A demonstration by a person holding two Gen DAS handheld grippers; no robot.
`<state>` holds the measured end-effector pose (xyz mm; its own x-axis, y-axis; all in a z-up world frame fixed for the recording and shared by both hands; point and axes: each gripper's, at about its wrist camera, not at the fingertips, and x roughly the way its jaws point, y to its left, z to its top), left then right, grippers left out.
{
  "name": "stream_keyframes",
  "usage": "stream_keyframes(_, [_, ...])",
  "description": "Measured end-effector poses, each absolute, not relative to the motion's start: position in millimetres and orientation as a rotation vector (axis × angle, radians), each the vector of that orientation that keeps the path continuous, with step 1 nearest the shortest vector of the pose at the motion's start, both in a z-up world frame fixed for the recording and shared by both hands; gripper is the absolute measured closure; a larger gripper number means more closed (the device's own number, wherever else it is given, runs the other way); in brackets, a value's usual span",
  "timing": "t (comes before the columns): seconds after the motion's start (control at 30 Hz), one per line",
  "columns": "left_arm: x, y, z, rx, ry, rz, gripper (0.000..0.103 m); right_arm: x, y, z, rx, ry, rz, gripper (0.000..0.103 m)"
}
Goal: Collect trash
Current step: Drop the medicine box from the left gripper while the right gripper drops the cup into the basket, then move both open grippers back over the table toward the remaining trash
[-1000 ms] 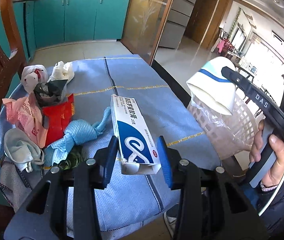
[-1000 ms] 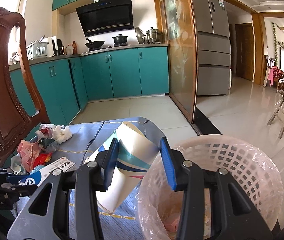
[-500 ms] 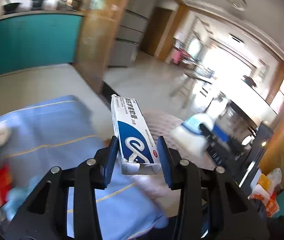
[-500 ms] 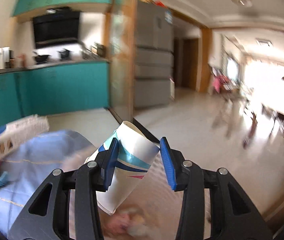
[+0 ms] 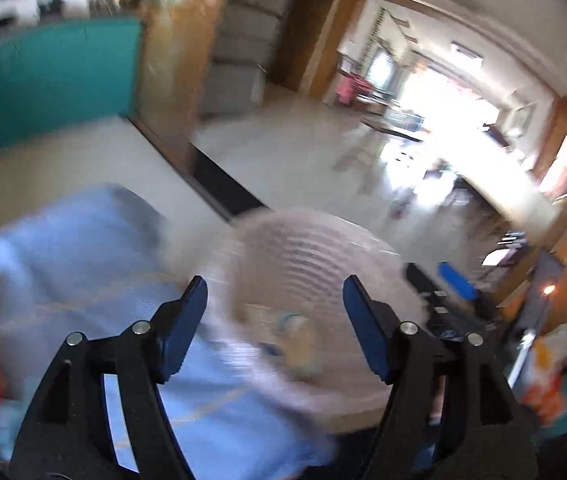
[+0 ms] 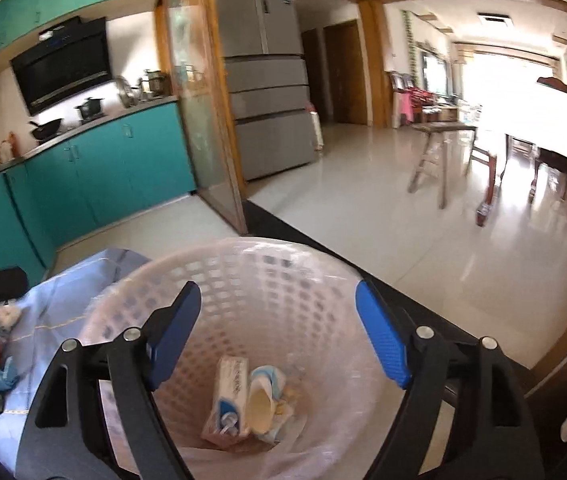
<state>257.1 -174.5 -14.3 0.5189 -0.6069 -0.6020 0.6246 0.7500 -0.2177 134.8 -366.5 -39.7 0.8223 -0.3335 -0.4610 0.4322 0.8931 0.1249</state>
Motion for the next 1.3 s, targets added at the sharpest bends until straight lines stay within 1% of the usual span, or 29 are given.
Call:
stream_keyframes(0.07, [244,-145,1,0.071,0.613,-0.618,0.030,140,-350,-37,0.203,0.425,-0.352,0.025])
stream_keyframes(0.2, [224,-88,10,0.089,0.440,-0.407,0.024,155,-302,-34,0.139,0.402,-0.190,0.025])
stream_keyframes(0.3, [216,-68,9,0.122,0.422,-0.333,0.020,168,-266,-31,0.109,0.403,-0.064,0.024])
stream_keyframes(0.33, [214,-60,9,0.131,0.419,-0.312,0.020,175,-253,-29,0.098,0.412,-0.011,0.019])
stream_keyframes(0.37, [213,-54,9,0.138,0.414,-0.299,0.018,182,-241,-26,0.088,0.424,0.038,0.017])
stream_keyframes(0.5, [201,-31,15,0.145,0.378,-0.241,0.015,214,-203,-11,0.061,0.479,0.204,0.017])
stream_keyframes(0.57, [197,-18,19,0.127,0.358,-0.213,0.015,231,-178,-4,-0.018,0.478,0.246,0.017])
stream_keyframes(0.63, [189,-4,25,0.084,0.320,-0.192,0.015,239,-163,-3,-0.053,0.466,0.318,0.017])
stream_keyframes(0.73, [179,14,34,0.002,0.265,-0.198,0.011,253,-148,-15,0.007,0.517,0.438,0.017])
stream_keyframes(0.77, [176,18,35,-0.020,0.255,-0.208,0.009,252,-145,-18,0.017,0.530,0.455,0.017])
stream_keyframes(0.97, [173,30,38,-0.027,0.241,-0.192,0.009,246,-107,-37,-0.080,0.592,0.491,0.018])
stream_keyframes(1.03, [174,31,38,-0.039,0.243,-0.193,0.009,245,-100,-38,-0.090,0.592,0.499,0.019])
stream_keyframes(1.13, [171,35,39,-0.057,0.233,-0.209,0.009,240,-99,-41,-0.093,0.585,0.513,0.023])
stream_keyframes(1.3, [172,42,37,-0.080,0.239,-0.207,0.009,232,-102,-46,-0.130,0.519,0.463,0.024])
